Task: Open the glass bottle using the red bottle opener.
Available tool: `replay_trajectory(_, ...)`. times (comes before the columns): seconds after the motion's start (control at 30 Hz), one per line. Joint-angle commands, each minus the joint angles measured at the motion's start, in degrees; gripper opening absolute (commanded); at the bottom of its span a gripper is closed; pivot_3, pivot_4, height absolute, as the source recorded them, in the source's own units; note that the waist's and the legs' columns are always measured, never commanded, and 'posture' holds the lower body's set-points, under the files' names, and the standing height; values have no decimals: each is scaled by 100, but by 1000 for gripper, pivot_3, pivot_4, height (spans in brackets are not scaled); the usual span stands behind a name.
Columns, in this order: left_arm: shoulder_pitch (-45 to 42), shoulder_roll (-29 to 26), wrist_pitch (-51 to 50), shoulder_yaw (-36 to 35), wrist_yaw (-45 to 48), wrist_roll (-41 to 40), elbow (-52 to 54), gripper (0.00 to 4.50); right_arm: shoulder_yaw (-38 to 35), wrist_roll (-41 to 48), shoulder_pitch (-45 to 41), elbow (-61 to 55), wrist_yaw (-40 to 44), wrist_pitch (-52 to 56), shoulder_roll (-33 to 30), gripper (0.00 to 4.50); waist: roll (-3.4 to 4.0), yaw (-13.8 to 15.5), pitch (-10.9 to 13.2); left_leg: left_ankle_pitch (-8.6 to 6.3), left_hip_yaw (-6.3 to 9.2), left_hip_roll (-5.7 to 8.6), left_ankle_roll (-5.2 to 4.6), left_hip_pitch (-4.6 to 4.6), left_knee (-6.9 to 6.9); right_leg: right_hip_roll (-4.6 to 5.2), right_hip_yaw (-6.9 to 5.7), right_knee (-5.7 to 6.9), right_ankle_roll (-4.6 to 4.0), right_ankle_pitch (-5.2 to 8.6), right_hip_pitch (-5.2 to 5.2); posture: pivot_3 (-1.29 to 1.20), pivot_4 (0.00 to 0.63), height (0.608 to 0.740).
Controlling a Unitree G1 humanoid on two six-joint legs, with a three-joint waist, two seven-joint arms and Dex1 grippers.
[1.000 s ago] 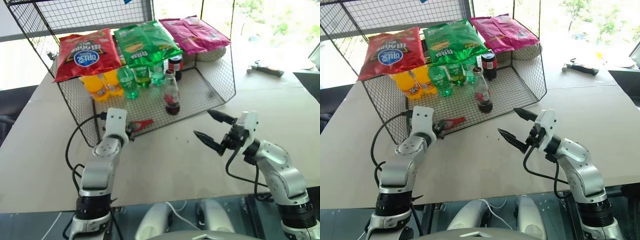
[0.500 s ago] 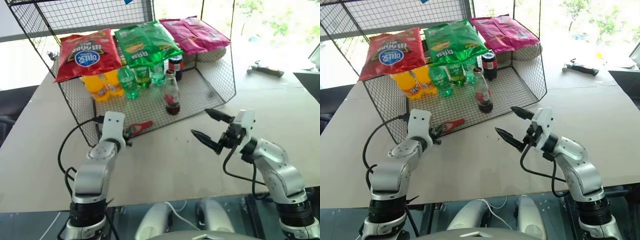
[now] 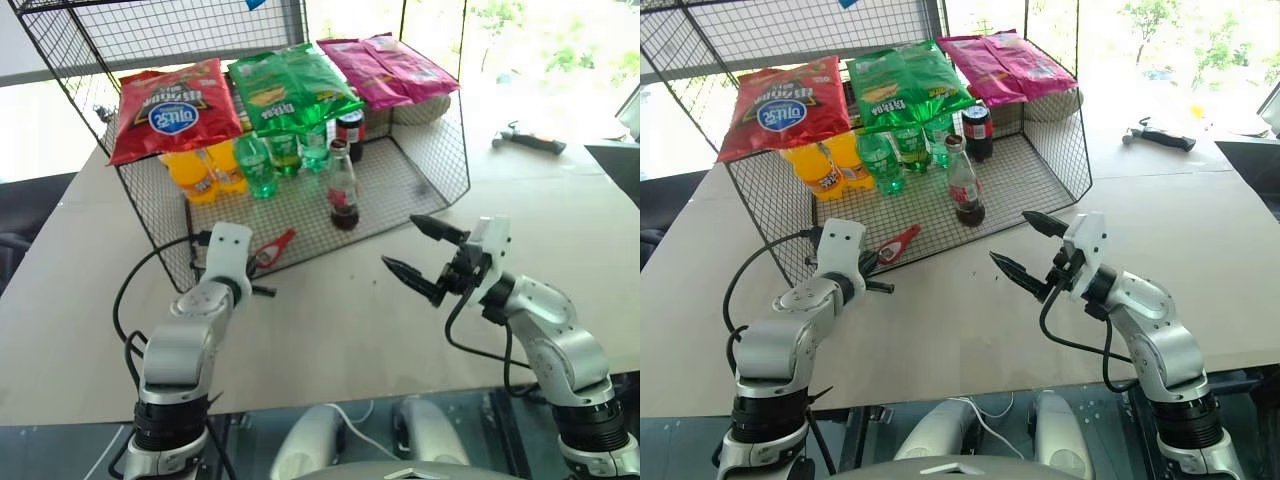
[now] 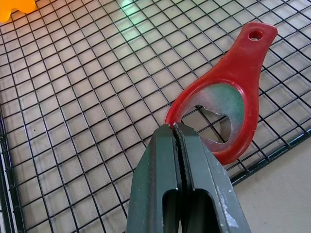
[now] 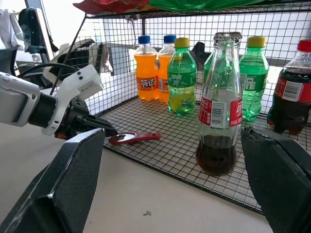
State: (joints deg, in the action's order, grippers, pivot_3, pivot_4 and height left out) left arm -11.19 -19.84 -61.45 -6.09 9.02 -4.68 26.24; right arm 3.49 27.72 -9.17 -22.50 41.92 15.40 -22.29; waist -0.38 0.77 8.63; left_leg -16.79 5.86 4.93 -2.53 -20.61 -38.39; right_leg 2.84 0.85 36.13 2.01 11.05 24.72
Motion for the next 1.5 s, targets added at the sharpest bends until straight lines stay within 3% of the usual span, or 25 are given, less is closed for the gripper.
replay_trajectory(0.03, 94, 76, 506, 119, 37, 9, -127, 48, -64, 29, -69, -189, -4, -110, 4, 4500, 0, 2, 0, 0, 0, 0, 0, -1, 0, 0, 0, 0, 0, 0, 0, 0, 150, 735)
replay_trajectory(0.27, 127, 360, 2026, -55, 168, -154, 30, 48, -36, -7, -124, -144, -4, -124, 17, 4500, -9, 8, 6, 0, 2, 0, -1, -11, 0, 2, -4, -9, -1, 0, 4, 0, 150, 735)
replay_trajectory(0.5, 712, 213, 3265, -110, 564, -233, 156, 48, -6, -73, -168, 5, 56, -243, 66, 4500, -9, 3, 7, 0, 2, -1, -1, -12, 6, 1, -2, -13, -2, 0, 7, 0, 150, 735)
replay_trajectory(0.8, 1069, -423, 3221, 100, 777, 159, 14, 48, 23, -147, -151, 219, 172, -435, 109, 4500, -9, 10, 7, -1, 2, 0, -2, -13, 5, 1, -5, -14, -1, 0, 6, 0, 150, 735)
replay_trajectory(0.9, 1020, -882, 3391, 371, 1059, 466, 17, 48, 32, -160, -138, 243, 198, -465, 118, 4500, -9, 0, 8, -1, 2, -1, -2, -13, 5, 1, -6, -13, -1, 0, 6, 0, 150, 735)
replay_trajectory(1.0, 854, -1181, 3469, 534, 1272, 559, -72, 1287, 29, -173, -128, 271, 217, -491, 118, 4500, -7, 1, 9, -1, 3, -2, -2, -12, 7, 0, -4, -13, -2, 0, 7, 0, 150, 735)
replay_trajectory(1.07, 656, -1337, 3528, 632, 1437, 616, -225, 2338, 30, -183, -129, 287, 217, -504, 124, 4500, -7, 6, 9, -1, 3, -1, -2, -13, 7, 0, -5, -14, -2, 0, 7, 0, 150, 735)
replay_trajectory(1.1, 564, -1392, 3551, 667, 1480, 653, -312, 2593, 33, -187, -130, 289, 216, -508, 128, 4500, -7, 3, 9, -1, 3, -1, -2, -13, 7, 1, -5, -14, -2, 0, 7, 0, 150, 735)
replay_trajectory(1.2, 17, -1560, 3362, 878, 1767, 712, -919, 4195, 61, -211, -125, 289, 201, -525, 162, 4500, -7, 7, 9, 0, 4, -1, -2, -13, 7, 0, -8, -13, -2, 0, 7, 0, 150, 735)
replay_trajectory(1.23, -144, -1616, 3278, 971, 1911, 709, -1109, 4450, 68, -218, -124, 289, 196, -531, 170, 4500, -7, 4, 9, 0, 5, -1, -2, -13, 7, -1, -9, -14, -2, 0, 7, 0, 150, 735)
replay_trajectory(1.5, -1119, -1542, 2947, 1256, 2416, 609, -2230, 4481, 58, -265, -59, 265, 139, -593, 190, 4500, -8, -9, 9, 0, 6, 0, -2, -15, 6, -2, -7, -13, -2, -1, 11, 0, 150, 735)
